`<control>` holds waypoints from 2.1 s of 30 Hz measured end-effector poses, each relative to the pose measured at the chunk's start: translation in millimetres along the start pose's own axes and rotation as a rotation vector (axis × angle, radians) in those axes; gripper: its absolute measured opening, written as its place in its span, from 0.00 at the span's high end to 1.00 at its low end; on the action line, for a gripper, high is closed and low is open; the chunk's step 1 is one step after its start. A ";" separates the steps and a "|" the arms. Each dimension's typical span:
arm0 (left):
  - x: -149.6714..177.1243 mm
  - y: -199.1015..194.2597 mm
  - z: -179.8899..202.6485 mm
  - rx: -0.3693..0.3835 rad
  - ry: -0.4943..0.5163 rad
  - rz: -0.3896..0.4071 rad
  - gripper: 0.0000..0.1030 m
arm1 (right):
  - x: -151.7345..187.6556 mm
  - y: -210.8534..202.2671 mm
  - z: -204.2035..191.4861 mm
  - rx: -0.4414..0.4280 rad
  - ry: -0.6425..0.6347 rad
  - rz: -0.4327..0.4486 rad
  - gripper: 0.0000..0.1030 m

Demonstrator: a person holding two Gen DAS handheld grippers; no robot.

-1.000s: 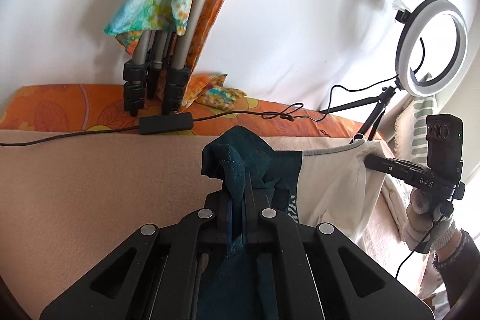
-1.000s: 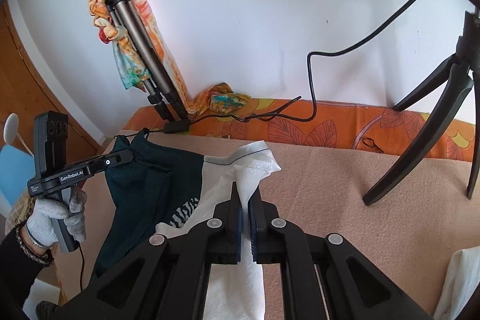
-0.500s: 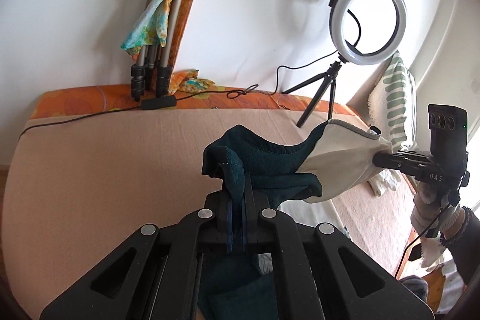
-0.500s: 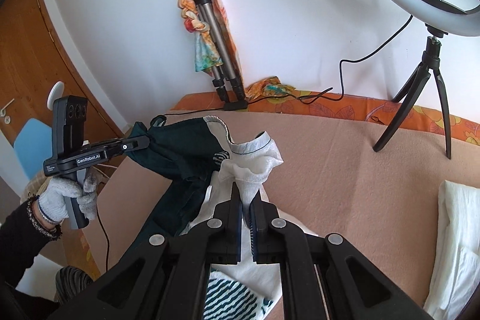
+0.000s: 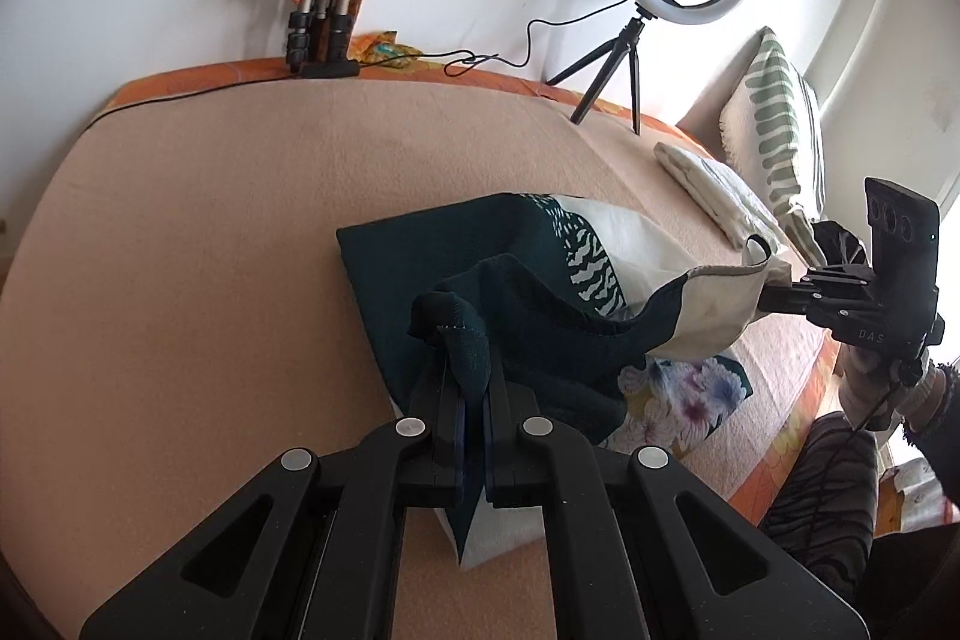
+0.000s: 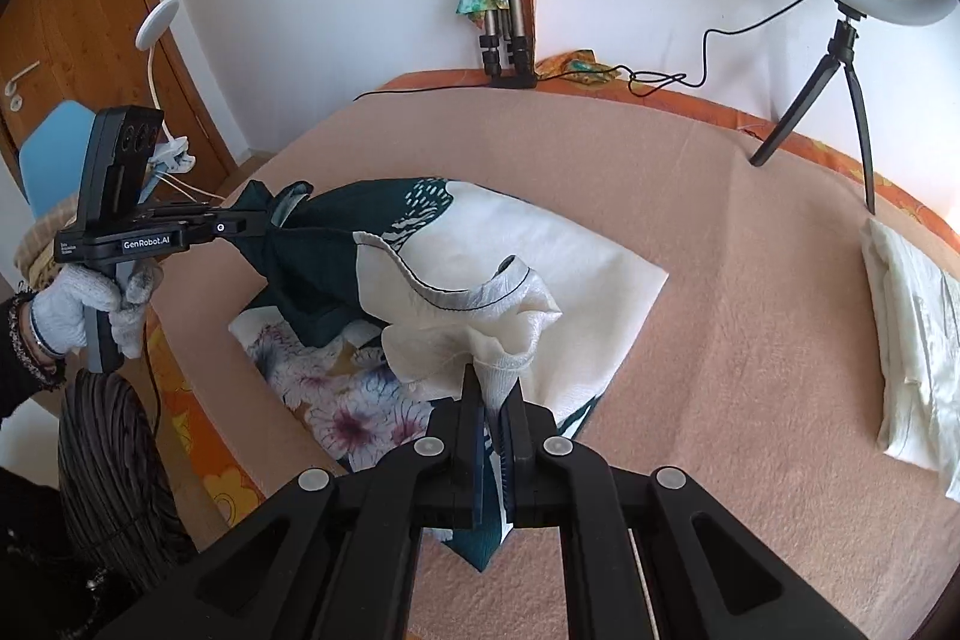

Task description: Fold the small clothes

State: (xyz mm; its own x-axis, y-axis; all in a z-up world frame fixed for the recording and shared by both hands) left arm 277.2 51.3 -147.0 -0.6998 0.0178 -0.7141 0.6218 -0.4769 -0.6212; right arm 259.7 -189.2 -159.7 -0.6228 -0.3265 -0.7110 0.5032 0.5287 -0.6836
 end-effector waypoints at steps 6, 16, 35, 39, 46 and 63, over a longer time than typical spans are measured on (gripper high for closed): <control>25.4 -7.0 8.0 -0.034 0.079 -0.038 0.95 | 20.2 -6.9 5.6 0.035 -0.014 0.002 0.98; 30.1 -46.4 15.2 0.000 0.096 -0.014 0.89 | 50.4 -39.5 -16.5 0.027 -0.156 -0.023 0.83; 71.7 -5.1 49.3 0.123 0.163 -0.230 0.86 | 68.5 -13.3 8.8 -0.006 0.227 -0.191 0.57; 88.5 -12.5 54.5 0.165 0.153 -0.293 0.86 | 91.0 -19.3 -9.1 -0.015 0.091 -0.294 0.58; 23.5 -33.7 14.0 0.117 -0.006 -0.119 0.82 | 55.7 -45.6 8.6 -0.098 0.245 -0.169 0.49; 40.7 -1.0 -11.0 0.001 -0.012 -0.193 0.82 | 69.8 -29.7 2.4 0.009 0.254 -0.229 0.98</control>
State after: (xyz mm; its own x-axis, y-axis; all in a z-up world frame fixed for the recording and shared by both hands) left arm 251.9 62.2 -179.0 -0.8101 0.0989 -0.5779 0.4754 -0.4661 -0.7462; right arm 202.7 -229.7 -189.4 -0.8492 -0.2294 -0.4757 0.3376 0.4569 -0.8230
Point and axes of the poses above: each gripper's, at about its wrist camera, not at the fingertips, and y roughly the way its jaws point, z to its right, x to its underside, the point moved 10 cm from there along y, roughly the way its jaws point, and after that the axes turned 6 degrees about z, right-handed, at the moved point
